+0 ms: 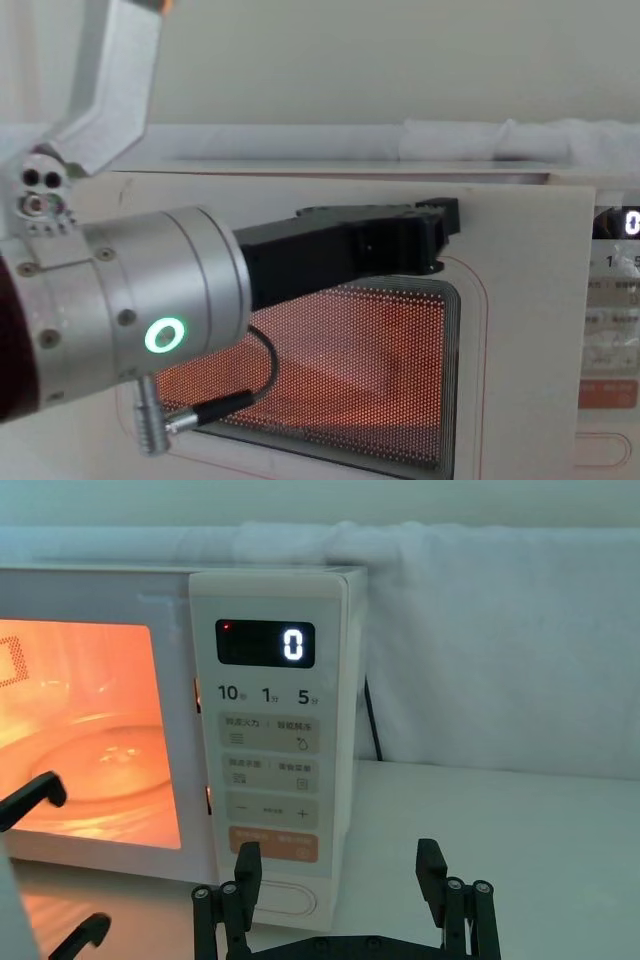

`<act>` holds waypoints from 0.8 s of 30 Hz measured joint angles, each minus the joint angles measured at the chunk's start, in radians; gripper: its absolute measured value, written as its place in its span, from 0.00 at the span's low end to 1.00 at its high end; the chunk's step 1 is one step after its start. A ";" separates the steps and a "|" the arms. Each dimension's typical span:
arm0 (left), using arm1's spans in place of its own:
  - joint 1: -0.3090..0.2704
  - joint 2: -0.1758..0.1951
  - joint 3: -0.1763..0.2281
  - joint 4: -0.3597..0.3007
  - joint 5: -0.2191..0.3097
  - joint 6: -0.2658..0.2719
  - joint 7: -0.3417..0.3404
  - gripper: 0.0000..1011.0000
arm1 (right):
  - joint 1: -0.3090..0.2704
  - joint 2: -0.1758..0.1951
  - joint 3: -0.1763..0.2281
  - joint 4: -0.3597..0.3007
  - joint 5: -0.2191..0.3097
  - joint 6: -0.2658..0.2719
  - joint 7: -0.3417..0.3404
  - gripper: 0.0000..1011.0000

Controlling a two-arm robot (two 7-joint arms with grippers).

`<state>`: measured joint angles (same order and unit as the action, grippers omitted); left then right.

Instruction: Press the button to open the microwave door with one hand; close the microwave door with the other hand.

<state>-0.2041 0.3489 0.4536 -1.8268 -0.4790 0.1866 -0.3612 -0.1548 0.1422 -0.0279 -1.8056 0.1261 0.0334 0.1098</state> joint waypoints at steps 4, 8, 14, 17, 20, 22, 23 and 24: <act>-0.031 -0.005 0.015 0.027 0.001 0.007 0.000 0.00 | 0.000 0.000 0.000 0.000 0.000 0.000 0.000 0.99; -0.061 -0.012 0.027 0.053 0.006 0.016 0.004 0.00 | 0.000 0.000 0.000 0.000 0.000 0.000 0.000 0.99; -0.117 -0.034 0.046 0.102 0.021 0.024 0.013 0.00 | 0.000 0.000 0.000 0.000 0.000 0.000 0.000 0.99; -0.143 -0.048 0.056 0.129 0.030 0.023 0.013 0.00 | 0.000 0.000 0.000 0.000 0.000 0.000 0.000 0.99; -0.164 -0.061 0.067 0.157 0.039 0.021 0.012 0.00 | 0.000 0.000 0.000 0.000 0.000 0.000 0.000 0.99; -0.173 -0.068 0.073 0.168 0.043 0.020 0.012 0.00 | 0.000 0.000 0.000 0.000 0.000 0.000 0.000 0.99; -0.180 -0.073 0.078 0.178 0.047 0.020 0.011 0.00 | 0.000 0.000 0.000 0.000 0.000 0.000 0.000 0.99; -0.184 -0.077 0.081 0.184 0.050 0.020 0.011 0.00 | 0.000 0.000 0.000 0.000 0.000 0.000 0.000 0.99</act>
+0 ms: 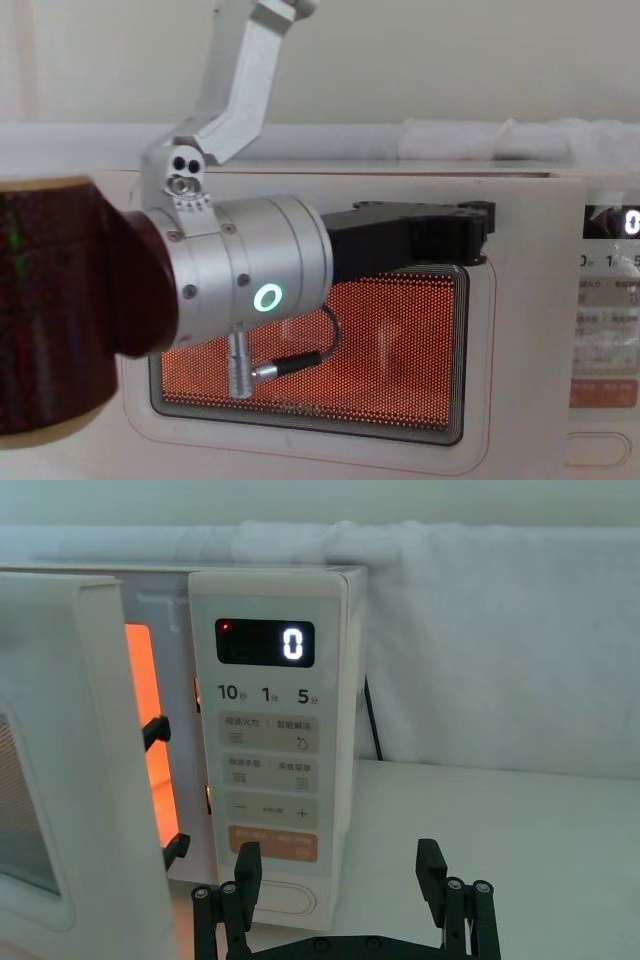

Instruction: Press the button to open the microwave door with one hand; close the microwave door with the other hand.

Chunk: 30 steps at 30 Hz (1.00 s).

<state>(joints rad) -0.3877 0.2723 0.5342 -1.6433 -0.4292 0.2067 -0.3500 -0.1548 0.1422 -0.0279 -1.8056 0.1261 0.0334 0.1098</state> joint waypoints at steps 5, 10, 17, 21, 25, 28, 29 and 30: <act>-0.015 -0.017 0.008 0.025 0.016 0.000 0.007 0.00 | 0.000 0.000 0.000 0.000 0.000 0.000 0.000 0.99; -0.033 -0.043 0.009 0.052 0.039 0.005 0.030 0.00 | 0.000 0.000 0.000 0.000 0.000 0.000 0.000 0.99; -0.058 -0.069 0.010 0.081 0.068 0.018 0.044 0.00 | 0.000 0.000 0.000 0.000 0.000 0.000 0.000 0.99; -0.072 -0.082 0.011 0.098 0.080 0.020 0.043 0.00 | 0.000 0.000 0.000 0.000 0.000 0.000 0.000 0.99; -0.087 -0.092 0.013 0.117 0.092 0.020 0.037 0.00 | 0.000 0.000 0.000 0.000 0.000 0.000 0.000 0.99; -0.099 -0.099 0.013 0.132 0.102 0.018 0.032 0.00 | 0.000 0.000 0.000 0.000 0.000 0.000 0.000 0.99; -0.101 -0.100 0.013 0.136 0.104 0.016 0.031 0.00 | 0.000 0.000 0.000 0.000 0.000 0.000 0.000 0.99; -0.105 -0.102 0.013 0.140 0.106 0.015 0.031 0.00 | 0.000 0.000 0.000 0.000 0.000 0.000 0.000 0.99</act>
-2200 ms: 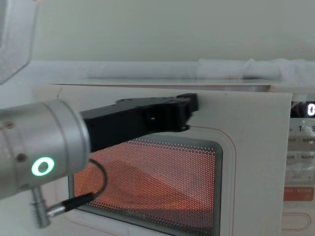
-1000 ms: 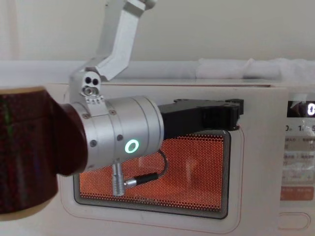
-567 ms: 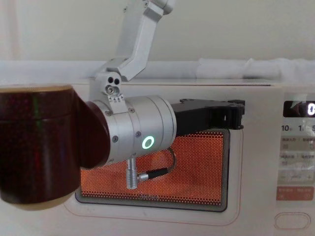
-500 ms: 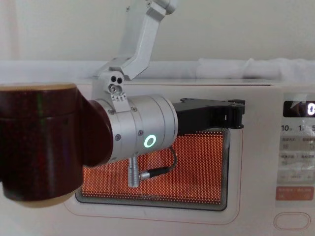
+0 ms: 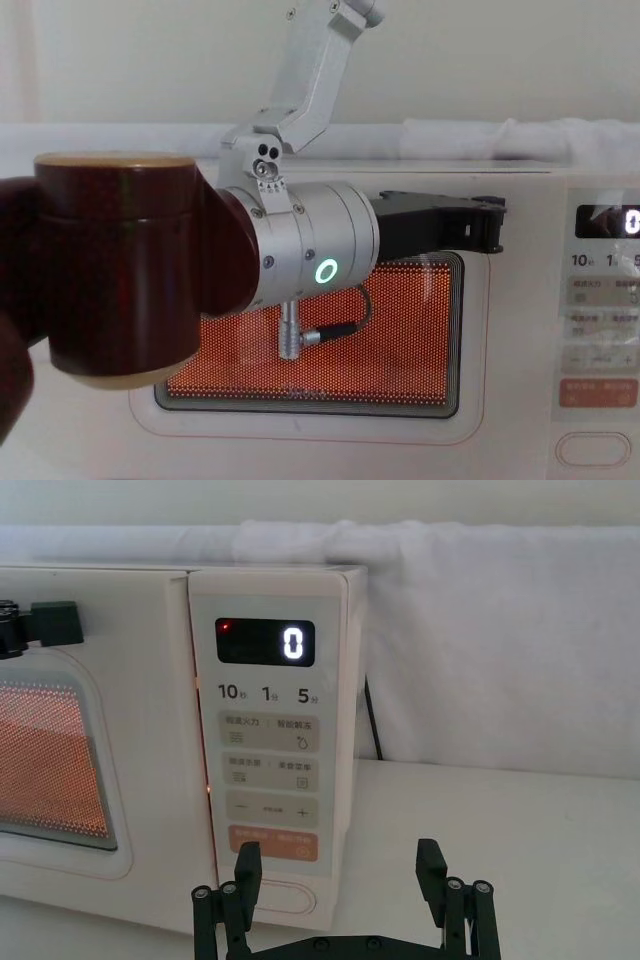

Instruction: Press the button to open the microwave door with one hand; close the microwave door with the other hand.

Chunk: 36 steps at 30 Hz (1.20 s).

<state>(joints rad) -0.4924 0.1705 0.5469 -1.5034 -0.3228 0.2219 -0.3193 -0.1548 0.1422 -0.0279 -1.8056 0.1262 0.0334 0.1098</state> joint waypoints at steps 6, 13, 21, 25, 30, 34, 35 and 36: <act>-0.016 -0.009 -0.009 0.024 0.016 -0.006 -0.003 0.00 | 0.000 0.000 0.000 0.000 0.000 0.000 0.000 0.99; -0.023 -0.016 -0.028 0.040 0.029 -0.011 0.002 0.00 | 0.000 0.000 0.000 0.000 0.000 0.000 0.000 0.99; -0.013 -0.022 -0.047 0.033 0.019 -0.006 -0.003 0.00 | 0.000 0.000 0.000 0.000 0.000 0.000 0.000 0.99; 0.008 -0.016 -0.053 -0.004 -0.019 0.003 -0.032 0.00 | 0.000 0.000 0.000 0.000 0.000 0.000 0.000 0.99; 0.062 0.015 -0.044 -0.083 -0.066 0.027 -0.056 0.00 | 0.000 0.000 0.000 0.000 0.000 0.000 0.000 0.99; 0.112 0.045 -0.040 -0.141 -0.083 0.041 -0.048 0.00 | 0.000 0.000 0.000 0.000 0.000 0.000 0.000 0.99; 0.132 0.057 -0.040 -0.162 -0.087 0.042 -0.040 0.00 | 0.000 0.000 0.000 0.000 0.000 0.000 0.000 0.99; 0.144 0.064 -0.040 -0.172 -0.088 0.043 -0.035 0.00 | 0.000 0.000 0.000 0.000 0.000 0.000 0.000 0.99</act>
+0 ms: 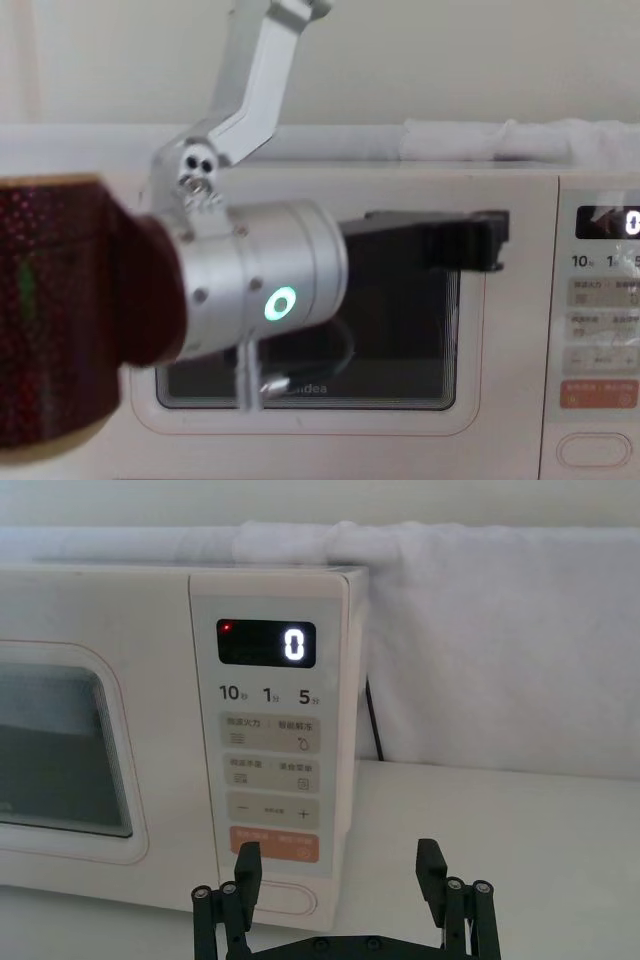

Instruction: Press the button to open the microwave door with one hand; close the microwave door with the other hand.

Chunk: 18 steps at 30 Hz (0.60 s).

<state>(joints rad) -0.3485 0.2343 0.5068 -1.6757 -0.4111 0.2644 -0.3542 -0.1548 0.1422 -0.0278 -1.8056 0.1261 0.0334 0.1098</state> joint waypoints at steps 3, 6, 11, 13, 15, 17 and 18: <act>0.043 0.024 -0.008 -0.037 0.000 -0.004 0.028 0.00 | 0.000 0.000 0.000 0.000 0.000 0.000 0.000 0.99; 0.090 0.045 -0.024 -0.072 0.009 -0.018 0.063 0.00 | 0.000 0.000 0.000 0.000 0.000 0.000 0.000 0.99; 0.156 0.065 -0.061 -0.115 0.037 -0.044 0.123 0.00 | 0.000 0.000 0.000 0.000 0.000 0.000 0.000 0.99; 0.176 0.069 -0.076 -0.127 0.047 -0.052 0.142 0.00 | 0.000 0.000 0.000 0.000 0.000 0.000 0.000 0.99; 0.206 0.071 -0.103 -0.144 0.062 -0.063 0.172 0.00 | 0.000 0.000 0.000 0.000 0.000 0.000 0.000 0.99; 0.246 0.073 -0.146 -0.170 0.079 -0.073 0.217 0.00 | 0.000 0.000 0.000 0.000 0.000 0.000 0.000 0.99; 0.256 0.073 -0.159 -0.178 0.084 -0.075 0.229 0.00 | 0.000 0.000 0.000 0.000 0.000 0.000 0.000 0.99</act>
<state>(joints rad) -0.0923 0.3071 0.3480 -1.8537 -0.3269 0.1896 -0.1247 -0.1548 0.1421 -0.0279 -1.8056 0.1261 0.0334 0.1098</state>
